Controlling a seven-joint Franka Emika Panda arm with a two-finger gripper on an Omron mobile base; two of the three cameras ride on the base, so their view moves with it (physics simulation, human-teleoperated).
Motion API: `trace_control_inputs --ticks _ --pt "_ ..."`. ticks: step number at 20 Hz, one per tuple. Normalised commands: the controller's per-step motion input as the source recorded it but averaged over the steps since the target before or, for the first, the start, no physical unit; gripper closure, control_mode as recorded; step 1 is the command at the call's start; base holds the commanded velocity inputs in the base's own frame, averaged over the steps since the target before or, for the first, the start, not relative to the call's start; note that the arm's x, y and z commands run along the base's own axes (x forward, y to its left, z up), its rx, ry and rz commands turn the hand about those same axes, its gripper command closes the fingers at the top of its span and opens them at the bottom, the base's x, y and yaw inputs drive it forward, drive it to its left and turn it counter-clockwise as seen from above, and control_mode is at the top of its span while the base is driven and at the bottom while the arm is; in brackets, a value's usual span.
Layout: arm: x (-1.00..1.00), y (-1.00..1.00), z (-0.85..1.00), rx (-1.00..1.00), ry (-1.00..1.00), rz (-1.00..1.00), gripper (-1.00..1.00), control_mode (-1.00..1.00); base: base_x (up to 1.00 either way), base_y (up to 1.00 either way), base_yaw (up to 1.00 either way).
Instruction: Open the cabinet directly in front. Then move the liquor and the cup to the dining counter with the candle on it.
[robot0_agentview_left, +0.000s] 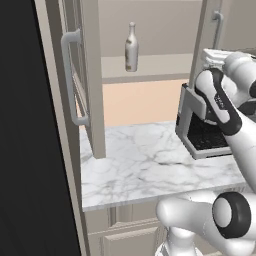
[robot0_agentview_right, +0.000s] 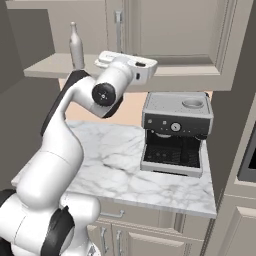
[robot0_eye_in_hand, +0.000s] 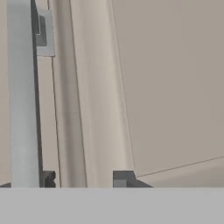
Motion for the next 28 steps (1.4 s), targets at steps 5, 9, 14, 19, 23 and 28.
trace_control_inputs --ticks 5,9,14,19,23,28 --pt "-0.26 -0.40 0.27 0.07 0.00 -0.05 -1.00 -1.00 0.00 0.00 0.00" --pt "-0.93 -0.31 0.00 0.02 -0.02 -0.02 -1.00 -1.00 0.00 0.00 0.00" --pt "-1.00 -0.20 0.00 0.02 0.00 -0.01 -1.00 -1.00 0.00 0.00 0.00" --pt "-0.99 0.10 0.00 0.00 0.11 0.01 -1.00 -1.00 0.00 0.00 0.00" --pt "-0.63 0.68 0.00 -0.09 0.23 0.06 -1.00 -1.00 0.00 0.00 0.00" --pt "-0.24 0.99 0.00 -0.17 0.19 0.01 -1.00 -1.00 0.00 0.00 0.00"
